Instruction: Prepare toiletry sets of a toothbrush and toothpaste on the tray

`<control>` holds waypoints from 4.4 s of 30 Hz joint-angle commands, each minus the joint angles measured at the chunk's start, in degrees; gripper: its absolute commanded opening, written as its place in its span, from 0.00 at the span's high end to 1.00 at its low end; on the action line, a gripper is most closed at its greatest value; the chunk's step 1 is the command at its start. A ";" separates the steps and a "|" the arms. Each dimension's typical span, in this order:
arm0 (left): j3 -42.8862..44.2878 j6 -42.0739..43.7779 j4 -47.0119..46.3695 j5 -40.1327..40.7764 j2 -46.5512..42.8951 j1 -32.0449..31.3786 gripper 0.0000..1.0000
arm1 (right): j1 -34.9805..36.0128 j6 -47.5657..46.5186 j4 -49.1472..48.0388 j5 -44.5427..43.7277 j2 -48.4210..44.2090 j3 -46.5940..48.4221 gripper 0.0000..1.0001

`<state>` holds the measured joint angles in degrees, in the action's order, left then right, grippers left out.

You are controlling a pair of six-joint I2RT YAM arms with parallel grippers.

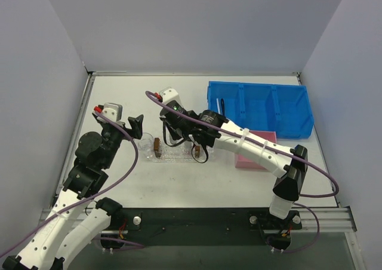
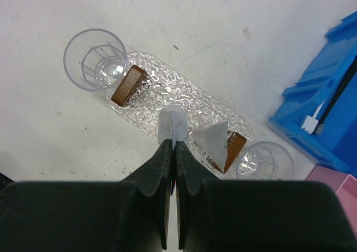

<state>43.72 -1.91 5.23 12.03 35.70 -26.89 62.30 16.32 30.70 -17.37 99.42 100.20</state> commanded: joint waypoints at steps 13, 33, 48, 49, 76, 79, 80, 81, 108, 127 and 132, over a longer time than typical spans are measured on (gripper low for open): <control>0.31 -0.64 -0.14 0.36 0.24 0.35 0.14 | 0.19 -0.32 1.20 -3.99 2.10 3.95 1.00; 0.22 -0.72 -0.22 0.01 0.68 0.35 0.14 | -0.08 -0.32 1.38 -4.61 3.77 3.42 1.00; 0.13 -0.72 -0.31 -0.08 0.95 0.35 0.14 | -0.60 0.21 0.94 -4.34 5.00 2.89 1.00; 0.22 -0.64 -0.23 -0.08 0.95 0.35 0.14 | -0.60 0.21 0.86 -4.34 5.08 2.72 1.00; 0.22 -0.55 -0.23 0.01 1.47 0.35 0.14 | -1.74 1.79 -1.43 -3.02 5.44 -1.24 1.00; 0.13 -0.55 -0.31 0.10 1.65 0.35 0.14 | -1.83 1.70 -1.96 -2.67 5.61 -1.59 1.00; 0.22 -0.55 -0.23 0.10 1.65 0.35 0.14 | -1.83 1.70 -2.22 -2.59 5.61 -1.59 1.00; 0.22 -0.46 -0.22 0.18 1.74 0.44 0.14 | -1.92 1.70 -2.22 -2.50 5.79 -1.68 1.00; 0.31 -0.55 -0.22 -0.25 2.00 0.35 0.14 | -2.01 2.67 -1.87 -2.06 4.82 -3.35 1.00; 0.22 -0.55 -0.22 -0.17 1.65 0.35 0.14 | -2.62 3.72 -2.49 -2.24 7.37 -3.61 1.00; 0.22 -0.55 -0.22 -0.25 1.74 0.35 0.14 | -2.71 3.90 -2.49 -2.23 7.63 -3.61 1.00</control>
<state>43.72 -2.33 5.91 11.99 37.93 -26.83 60.01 19.51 28.38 -17.74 106.83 96.36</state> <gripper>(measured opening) 0.862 0.005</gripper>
